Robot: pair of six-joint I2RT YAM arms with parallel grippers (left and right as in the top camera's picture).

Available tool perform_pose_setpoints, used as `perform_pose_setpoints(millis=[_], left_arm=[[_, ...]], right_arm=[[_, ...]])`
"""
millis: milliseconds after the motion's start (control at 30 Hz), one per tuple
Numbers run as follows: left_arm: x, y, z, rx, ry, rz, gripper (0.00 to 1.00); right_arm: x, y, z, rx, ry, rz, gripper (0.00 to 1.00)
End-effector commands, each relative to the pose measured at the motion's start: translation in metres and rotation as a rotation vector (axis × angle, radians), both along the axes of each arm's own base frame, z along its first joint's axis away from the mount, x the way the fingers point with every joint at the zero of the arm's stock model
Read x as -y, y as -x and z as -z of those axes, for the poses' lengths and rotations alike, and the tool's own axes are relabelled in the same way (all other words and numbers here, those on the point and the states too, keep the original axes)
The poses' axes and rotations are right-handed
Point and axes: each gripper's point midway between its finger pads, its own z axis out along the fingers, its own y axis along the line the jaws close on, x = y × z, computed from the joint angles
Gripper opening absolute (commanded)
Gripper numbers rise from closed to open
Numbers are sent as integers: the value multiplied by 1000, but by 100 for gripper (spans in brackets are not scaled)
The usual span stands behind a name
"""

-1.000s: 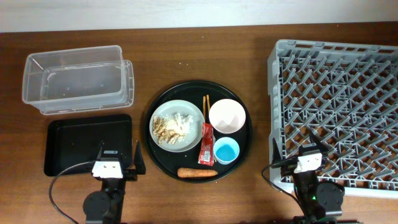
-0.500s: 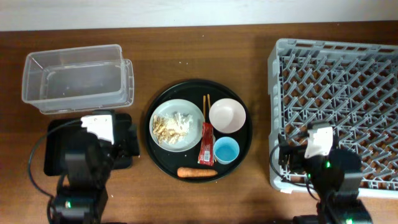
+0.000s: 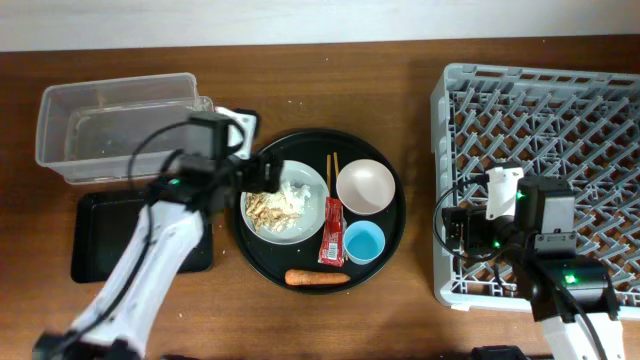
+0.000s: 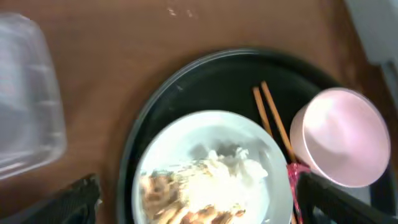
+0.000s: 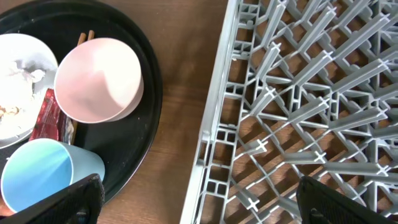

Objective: Sort waste into correct bins and load items into the dishwasher rack
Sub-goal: 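Grasp the crumpled white tissue from the plate with the left gripper, then drop the tissue into the clear plastic bin with the left gripper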

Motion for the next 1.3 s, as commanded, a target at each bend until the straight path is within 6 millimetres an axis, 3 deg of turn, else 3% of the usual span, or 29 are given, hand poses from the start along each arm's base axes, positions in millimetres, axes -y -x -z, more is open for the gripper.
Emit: perform_pose_setpoints(millis=[0,33,67,167,200,233,267,333,400,433,467,500,567,633,667,733,800,833,867,900,967,1000,1033,1067,1133,1233,1267], left_arm=[[39,-7,53,-76,-59,73,99],[56,-3,80,-122,-80,115,99],[65,1,93,-147,-90,137,99],[80,17,124,-223,-123,188,98],[79,20,126,-239,-129,189,89],[79,21,126,-240,-129,189,75],[79,21,126,-241,-130,189,52],[78,21,126,-241,-133,186,29],[71,16,125,-223,-171,159,14],[71,14,120,-210,-169,157,13],[72,10,111,-186,-163,154,13],[65,-5,81,-95,-187,108,13],[26,-33,15,79,-225,-46,13],[-20,-50,-35,205,-212,-190,13],[-80,-64,-67,297,-196,-345,13],[-143,-76,-70,322,-207,-490,13],[-197,-86,-41,278,-233,-600,13],[-209,-90,-28,260,-232,-617,22],[-212,-98,-9,235,-208,-602,49],[-213,-103,1,228,-199,-597,68],[-208,-108,-15,274,-171,-578,73],[-200,-110,-39,325,-131,-545,73],[-190,-108,-50,337,-98,-507,72],[-155,-94,-54,284,-10,-383,72],[-84,-47,-20,30,92,-188,72],[-5,34,32,-301,39,10,72],[13,47,40,-328,25,65,72]], right_arm=[[1,-3,-7,15,3,17,98],[1,-4,-5,4,3,17,98],[1,-4,-2,-8,3,17,98],[1,-4,7,-49,4,17,98],[1,-4,9,-57,5,17,98],[1,-4,9,-57,5,17,98],[1,-4,9,-57,5,17,98],[1,-4,9,-57,5,17,98],[1,-4,9,-57,5,17,98],[1,-4,9,-57,5,17,98],[1,-4,9,-57,5,17,98],[1,-4,9,-57,5,17,98],[1,-3,9,-61,5,16,98],[1,-3,9,-60,5,16,98],[1,-3,9,-60,5,16,98],[1,-3,9,-61,5,16,99],[1,-3,9,-61,4,16,98],[1,-3,9,-61,4,16,98],[1,-3,9,-61,4,16,99],[1,-3,9,-60,5,16,98],[1,-3,9,-61,4,16,98],[1,-3,9,-60,5,16,99],[1,-3,9,-60,5,16,98],[1,-3,9,-60,5,16,98],[1,-3,9,-60,5,16,98],[1,-3,9,-60,5,16,98],[1,-3,9,-60,5,16,98]])
